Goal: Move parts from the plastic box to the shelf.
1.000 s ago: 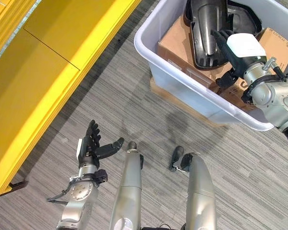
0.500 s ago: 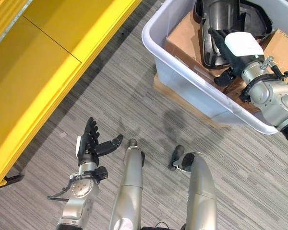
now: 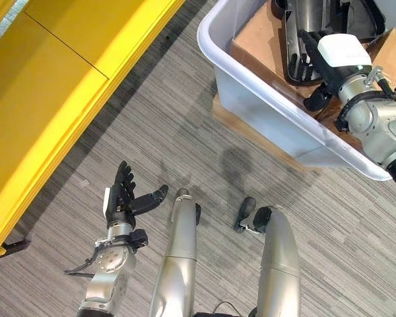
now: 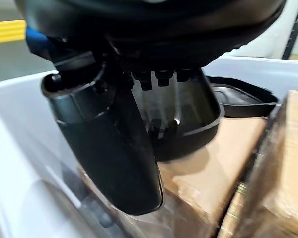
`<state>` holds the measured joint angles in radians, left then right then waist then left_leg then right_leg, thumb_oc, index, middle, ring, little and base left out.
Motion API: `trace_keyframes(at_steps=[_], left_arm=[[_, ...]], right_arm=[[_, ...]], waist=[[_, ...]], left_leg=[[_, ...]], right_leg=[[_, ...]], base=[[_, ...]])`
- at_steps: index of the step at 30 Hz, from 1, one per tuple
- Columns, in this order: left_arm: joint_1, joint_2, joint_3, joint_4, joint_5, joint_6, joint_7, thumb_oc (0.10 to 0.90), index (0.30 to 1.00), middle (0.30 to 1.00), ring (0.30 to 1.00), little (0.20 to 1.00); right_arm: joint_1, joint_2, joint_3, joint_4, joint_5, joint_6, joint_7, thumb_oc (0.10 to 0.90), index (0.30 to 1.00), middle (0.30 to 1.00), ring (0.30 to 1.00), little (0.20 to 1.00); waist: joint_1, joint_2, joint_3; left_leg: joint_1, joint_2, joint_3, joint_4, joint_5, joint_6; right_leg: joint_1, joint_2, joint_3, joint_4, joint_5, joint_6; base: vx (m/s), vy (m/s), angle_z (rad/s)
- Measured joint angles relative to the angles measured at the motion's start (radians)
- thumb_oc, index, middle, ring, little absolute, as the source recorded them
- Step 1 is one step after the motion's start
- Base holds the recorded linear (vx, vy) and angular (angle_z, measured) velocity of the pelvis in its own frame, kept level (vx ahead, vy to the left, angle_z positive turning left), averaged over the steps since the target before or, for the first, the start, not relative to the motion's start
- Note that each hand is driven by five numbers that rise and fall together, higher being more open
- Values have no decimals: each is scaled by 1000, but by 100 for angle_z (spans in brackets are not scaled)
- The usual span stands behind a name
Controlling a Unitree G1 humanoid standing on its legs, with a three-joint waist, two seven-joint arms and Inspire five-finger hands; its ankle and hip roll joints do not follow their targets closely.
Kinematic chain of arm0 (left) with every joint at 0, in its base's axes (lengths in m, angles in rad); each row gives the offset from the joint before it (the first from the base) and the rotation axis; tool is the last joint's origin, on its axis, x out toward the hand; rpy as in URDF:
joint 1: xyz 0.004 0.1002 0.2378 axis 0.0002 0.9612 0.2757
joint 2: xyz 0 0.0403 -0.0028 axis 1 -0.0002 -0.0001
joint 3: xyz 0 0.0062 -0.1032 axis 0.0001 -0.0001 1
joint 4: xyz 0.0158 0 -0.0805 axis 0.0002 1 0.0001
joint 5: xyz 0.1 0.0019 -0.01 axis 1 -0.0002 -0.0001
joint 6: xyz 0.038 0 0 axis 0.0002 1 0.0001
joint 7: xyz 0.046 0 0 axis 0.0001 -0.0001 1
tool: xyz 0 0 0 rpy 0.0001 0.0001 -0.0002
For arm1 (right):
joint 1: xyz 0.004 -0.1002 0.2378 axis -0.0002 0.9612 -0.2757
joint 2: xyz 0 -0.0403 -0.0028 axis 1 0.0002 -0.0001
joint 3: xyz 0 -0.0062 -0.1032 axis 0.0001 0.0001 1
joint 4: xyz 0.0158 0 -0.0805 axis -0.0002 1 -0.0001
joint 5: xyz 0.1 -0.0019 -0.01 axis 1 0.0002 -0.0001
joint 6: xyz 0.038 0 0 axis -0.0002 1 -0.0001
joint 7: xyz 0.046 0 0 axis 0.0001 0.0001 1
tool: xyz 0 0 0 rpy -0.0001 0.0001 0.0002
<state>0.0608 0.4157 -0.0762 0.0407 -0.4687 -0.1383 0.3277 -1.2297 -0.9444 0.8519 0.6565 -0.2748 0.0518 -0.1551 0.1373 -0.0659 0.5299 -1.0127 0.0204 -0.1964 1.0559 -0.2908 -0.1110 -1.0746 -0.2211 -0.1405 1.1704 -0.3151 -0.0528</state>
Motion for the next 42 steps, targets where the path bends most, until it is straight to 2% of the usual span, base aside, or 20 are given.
trace_keyframes(at_steps=[18, 33, 41, 42], left_arm=[[-1, 0, -1, -2, -1, -18, 19, 900, 1000, 1000, 1000, 1000], [-6, 0, -3, -3, -2, -29, 40, 900, 1000, 1000, 1000, 1000], [-7, 0, -7, -7, -9, -42, 42, 900, 1000, 1000, 1000, 1000], [-6, 0, -11, -11, -28, -43, 41, 900, 1000, 1000, 1000, 1000]], right_arm=[[-53, 42, 44, 68, -1, 1, -38, 900, 1000, 1000, 1000, 1000], [-133, 125, 79, 256, 0, -3, -64, 900, 1000, 1000, 1000, 1000], [-166, 128, 74, 290, 2, -2, -64, 900, 1000, 1000, 1000, 1000], [-181, 146, 72, 338, 2, -9, -64, 900, 1000, 1000, 1000, 1000]], waist=[[3, 0, 0], [5, 1, -1], [5, 2, -2], [7, 4, -3]], left_leg=[[-98, -8, -1, 98, -35, 5], [-108, -27, -5, 107, -35, 5], [-137, -28, -4, 112, -34, 6], [-136, -29, -1, 115, -34, 7]], right_leg=[[-107, -9, 14, 106, -36, -12], [-109, -30, 13, 120, -47, -8], [-135, -35, 13, 128, -48, -8], [-137, -36, 17, 133, -48, -7]], base=[[9, -7, 1], [11, 2, 3], [3, 12, 3], [0, 0, 0]])
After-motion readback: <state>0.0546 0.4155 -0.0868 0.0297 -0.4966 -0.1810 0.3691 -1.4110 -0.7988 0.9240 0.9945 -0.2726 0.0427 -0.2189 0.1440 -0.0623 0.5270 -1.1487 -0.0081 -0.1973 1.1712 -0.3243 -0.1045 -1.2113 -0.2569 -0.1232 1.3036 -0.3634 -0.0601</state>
